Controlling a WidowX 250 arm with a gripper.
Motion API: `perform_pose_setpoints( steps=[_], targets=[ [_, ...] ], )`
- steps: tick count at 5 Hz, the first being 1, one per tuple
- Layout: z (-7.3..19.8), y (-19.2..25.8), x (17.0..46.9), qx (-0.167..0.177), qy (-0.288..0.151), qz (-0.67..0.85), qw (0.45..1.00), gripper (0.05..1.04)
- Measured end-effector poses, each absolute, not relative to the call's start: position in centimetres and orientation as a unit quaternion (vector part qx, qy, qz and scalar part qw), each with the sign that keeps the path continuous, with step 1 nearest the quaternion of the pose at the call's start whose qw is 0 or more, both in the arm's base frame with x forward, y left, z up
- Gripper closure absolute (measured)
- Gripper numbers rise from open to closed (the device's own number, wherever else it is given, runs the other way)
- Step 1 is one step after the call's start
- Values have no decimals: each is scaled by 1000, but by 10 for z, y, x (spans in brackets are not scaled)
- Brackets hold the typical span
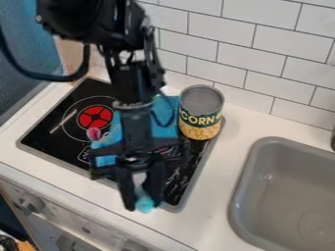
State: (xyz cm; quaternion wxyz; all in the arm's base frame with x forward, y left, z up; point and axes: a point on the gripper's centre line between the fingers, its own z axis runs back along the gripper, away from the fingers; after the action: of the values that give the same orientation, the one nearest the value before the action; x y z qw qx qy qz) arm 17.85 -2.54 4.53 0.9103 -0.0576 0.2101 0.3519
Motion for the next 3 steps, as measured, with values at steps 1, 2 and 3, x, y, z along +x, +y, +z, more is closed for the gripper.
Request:
perform_pose_setpoints(
  steps=[1, 2, 3],
  targets=[
    [37, -13, 187, -74, 227, 373, 896, 757],
    [31, 0, 194, -82, 244, 399, 880, 757],
    [30, 13, 204, -84, 240, 417, 872, 757]
  ],
)
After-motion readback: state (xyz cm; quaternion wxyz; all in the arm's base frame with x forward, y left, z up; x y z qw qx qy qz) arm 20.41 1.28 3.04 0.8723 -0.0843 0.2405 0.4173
